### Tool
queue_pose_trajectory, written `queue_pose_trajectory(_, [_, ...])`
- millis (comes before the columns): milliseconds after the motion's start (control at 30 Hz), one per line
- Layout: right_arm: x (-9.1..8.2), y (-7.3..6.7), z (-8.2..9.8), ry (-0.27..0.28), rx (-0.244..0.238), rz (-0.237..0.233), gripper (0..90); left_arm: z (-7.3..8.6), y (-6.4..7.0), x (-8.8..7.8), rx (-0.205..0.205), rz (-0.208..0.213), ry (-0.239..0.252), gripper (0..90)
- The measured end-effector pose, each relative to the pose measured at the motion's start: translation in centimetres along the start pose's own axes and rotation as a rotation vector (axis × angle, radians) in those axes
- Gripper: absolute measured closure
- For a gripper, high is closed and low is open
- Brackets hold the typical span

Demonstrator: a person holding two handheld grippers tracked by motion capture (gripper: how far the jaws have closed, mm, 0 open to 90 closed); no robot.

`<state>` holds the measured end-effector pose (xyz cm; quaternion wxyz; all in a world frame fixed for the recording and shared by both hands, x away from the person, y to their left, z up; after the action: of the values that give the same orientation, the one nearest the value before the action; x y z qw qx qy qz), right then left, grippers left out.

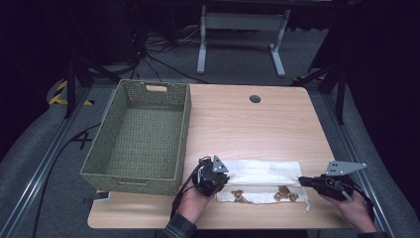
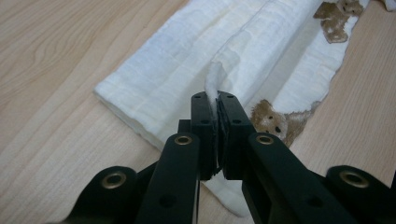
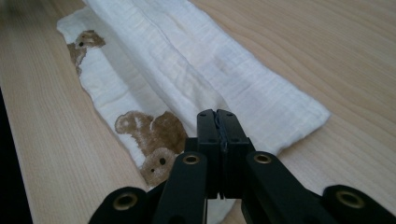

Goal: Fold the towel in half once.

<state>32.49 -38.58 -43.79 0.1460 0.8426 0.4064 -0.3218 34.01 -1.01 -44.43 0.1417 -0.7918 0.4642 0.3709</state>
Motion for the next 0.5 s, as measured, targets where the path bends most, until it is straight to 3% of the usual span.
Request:
queue_pose_trajectory(300, [0.6, -0.6, 1.2, -0.058, 0.014, -0.022, 88.3, 0.9, 0.1, 0.9, 0.001, 0.048, -0.062, 85.5])
queue_pose_trajectory(500, [-1.0, -0.3, 0.8, 0.026, 0.032, -0.007, 80.0, 0.2, -0.1, -0.6, -0.011, 0.050, 0.022, 73.4])
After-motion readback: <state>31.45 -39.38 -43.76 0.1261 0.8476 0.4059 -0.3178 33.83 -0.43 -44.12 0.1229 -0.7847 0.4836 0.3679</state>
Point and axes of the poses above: each handheld gripper's, and its own axes: x roughly forward along the jaws, z roughly out of its underside, y roughly to its right, the point moved 2 cm from there along x, roughly forward along the jaws, and after that the axes turned 2 degrees about z, right-handed, at the moved point
